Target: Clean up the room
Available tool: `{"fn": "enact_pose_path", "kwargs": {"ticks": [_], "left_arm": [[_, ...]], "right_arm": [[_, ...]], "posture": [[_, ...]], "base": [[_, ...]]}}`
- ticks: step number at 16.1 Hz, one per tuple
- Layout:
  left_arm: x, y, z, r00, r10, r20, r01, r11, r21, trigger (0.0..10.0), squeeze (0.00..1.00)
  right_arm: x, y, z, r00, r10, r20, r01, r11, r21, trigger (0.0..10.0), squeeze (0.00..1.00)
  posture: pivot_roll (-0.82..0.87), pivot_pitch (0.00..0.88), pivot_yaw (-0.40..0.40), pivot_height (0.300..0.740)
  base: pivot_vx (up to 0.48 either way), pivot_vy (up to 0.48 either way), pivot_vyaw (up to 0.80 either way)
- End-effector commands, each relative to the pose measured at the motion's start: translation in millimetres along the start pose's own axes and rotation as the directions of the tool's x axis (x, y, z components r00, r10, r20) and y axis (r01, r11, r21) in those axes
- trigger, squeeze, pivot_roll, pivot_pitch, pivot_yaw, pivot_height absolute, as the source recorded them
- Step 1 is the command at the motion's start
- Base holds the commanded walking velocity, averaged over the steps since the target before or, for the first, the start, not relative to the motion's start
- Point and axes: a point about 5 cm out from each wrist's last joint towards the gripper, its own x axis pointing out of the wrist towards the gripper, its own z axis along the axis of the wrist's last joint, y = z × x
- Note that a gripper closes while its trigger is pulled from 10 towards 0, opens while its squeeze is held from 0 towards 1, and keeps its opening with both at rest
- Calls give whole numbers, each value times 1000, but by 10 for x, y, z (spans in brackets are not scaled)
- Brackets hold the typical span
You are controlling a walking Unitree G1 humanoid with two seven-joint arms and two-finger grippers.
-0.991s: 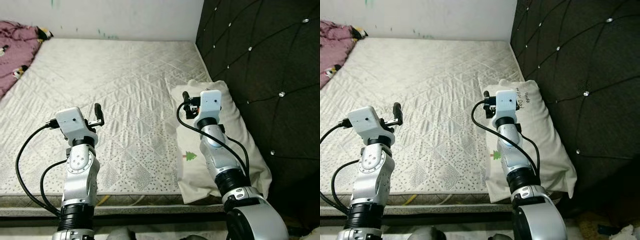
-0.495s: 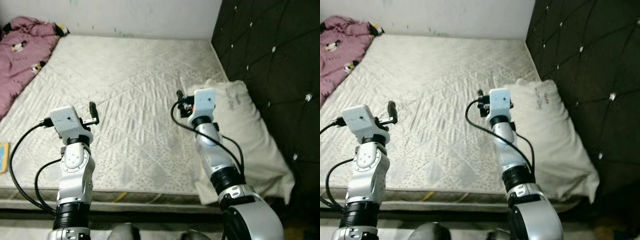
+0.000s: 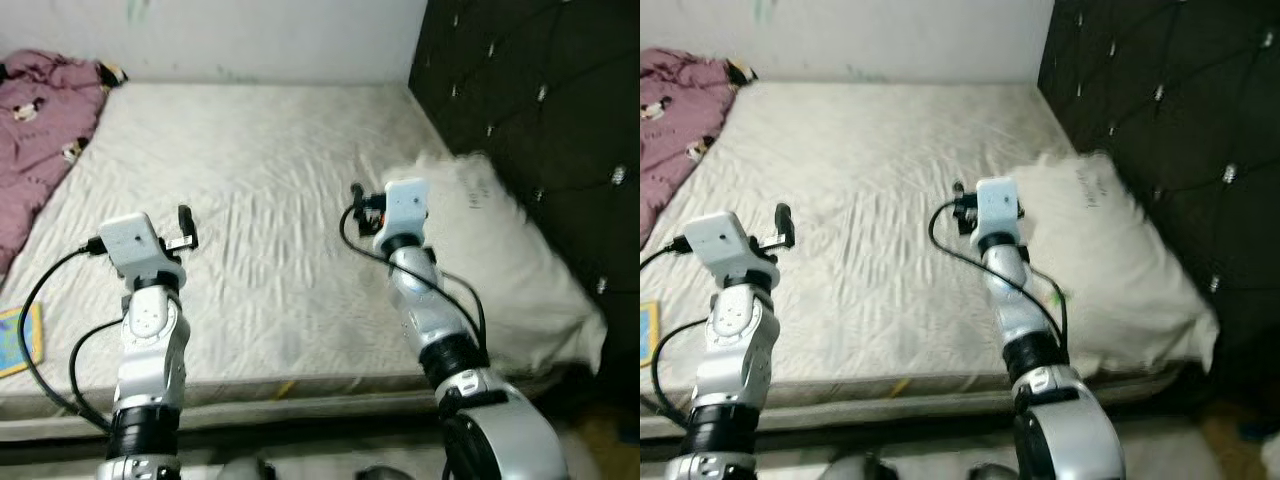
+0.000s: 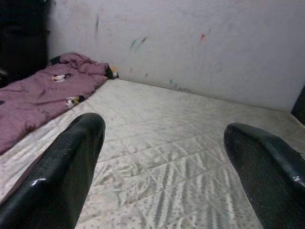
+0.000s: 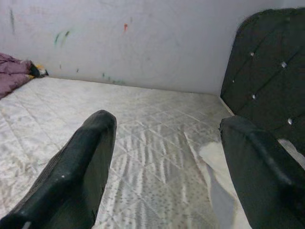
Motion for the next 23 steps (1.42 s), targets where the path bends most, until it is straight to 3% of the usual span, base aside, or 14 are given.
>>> {"fn": "enact_pose_path", "kwargs": {"ticks": [1, 5, 20, 23], "left_arm": [[0, -51, 18, 1000, -20, 9, 20, 1000, 4, 10000, 0], [5, -47, 15, 1000, -18, 4, 18, 1000, -2, 10000, 0], [8, -70, 7, 1000, -26, 3, 26, 1000, -3, 10000, 0], [2, -75, 2, 1000, -25, 2, 25, 1000, -4, 10000, 0]], "right_arm": [[-1, -65, -6, 1000, -18, -1, 18, 1000, 3, 10000, 0], [2, -54, -6, 1000, -14, 0, 14, 1000, -2, 10000, 0], [5, -25, -21, 1000, 12, -10, -13, 1000, -29, 10000, 0], [2, -23, -25, 1000, 16, -8, -17, 999, -31, 10000, 0]], "posture": [[79, 0, -6, 740], [79, 0, -3, 740], [76, 0, -8, 740], [76, 0, -9, 740]], "base": [[0, 0, 0], [0, 68, 0], [0, 480, 88], [0, 480, 533]]}}
